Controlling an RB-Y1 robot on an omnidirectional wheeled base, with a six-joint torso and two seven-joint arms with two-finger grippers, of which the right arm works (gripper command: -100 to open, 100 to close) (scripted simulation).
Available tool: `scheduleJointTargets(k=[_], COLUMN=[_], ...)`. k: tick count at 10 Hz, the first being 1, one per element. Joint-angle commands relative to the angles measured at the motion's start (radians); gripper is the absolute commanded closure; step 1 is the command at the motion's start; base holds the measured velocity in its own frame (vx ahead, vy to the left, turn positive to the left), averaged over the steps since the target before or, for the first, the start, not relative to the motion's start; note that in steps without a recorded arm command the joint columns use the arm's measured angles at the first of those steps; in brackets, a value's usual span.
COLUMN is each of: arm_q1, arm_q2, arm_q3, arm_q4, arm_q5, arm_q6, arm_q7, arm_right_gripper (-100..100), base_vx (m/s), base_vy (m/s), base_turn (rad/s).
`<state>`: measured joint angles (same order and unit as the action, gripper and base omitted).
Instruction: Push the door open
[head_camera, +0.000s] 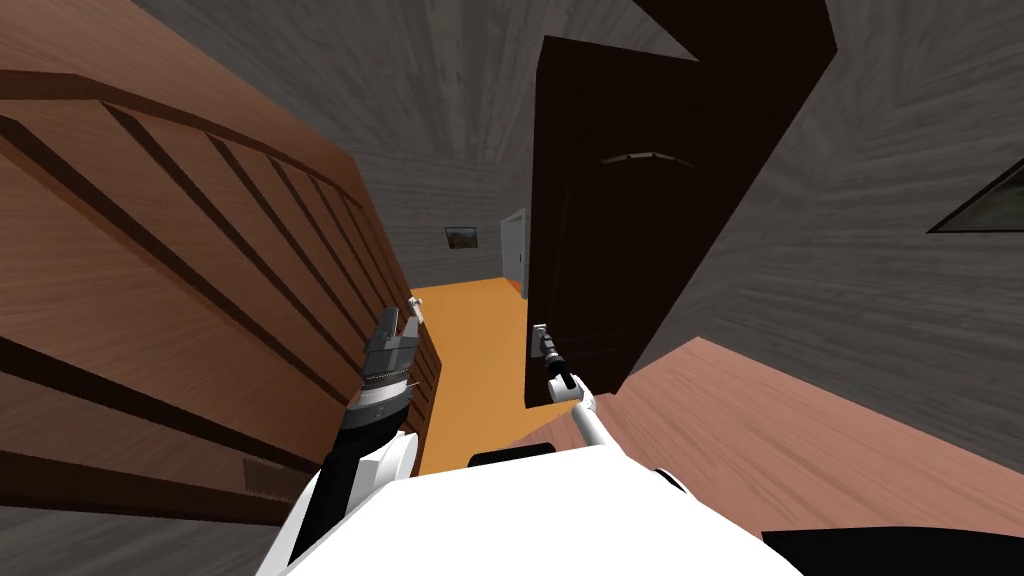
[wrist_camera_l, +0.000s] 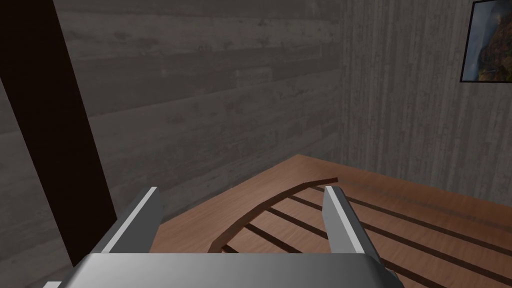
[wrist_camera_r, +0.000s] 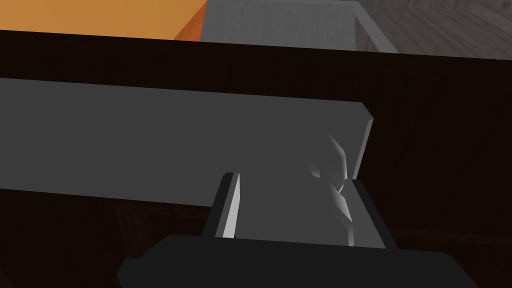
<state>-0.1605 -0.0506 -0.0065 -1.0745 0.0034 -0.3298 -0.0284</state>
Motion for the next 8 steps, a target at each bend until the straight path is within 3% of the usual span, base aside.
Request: scheduleJointTargets(k=[1,8], arm_q1=[-0.012,-0.019], arm_q2=[-0.013,-0.037], arm_q3=[-0.02,-0.093], arm_q4=[0.0,0.01], arm_q5=[-0.004,-0.018], arm_q6=[-0.006,-0.005], arm_q7=[0.003,0.017], arm_right_gripper=[100,100], base_vx=[0.174,0.183], base_vy=[0.062,0.089], base_turn=[-0.043,-0.057])
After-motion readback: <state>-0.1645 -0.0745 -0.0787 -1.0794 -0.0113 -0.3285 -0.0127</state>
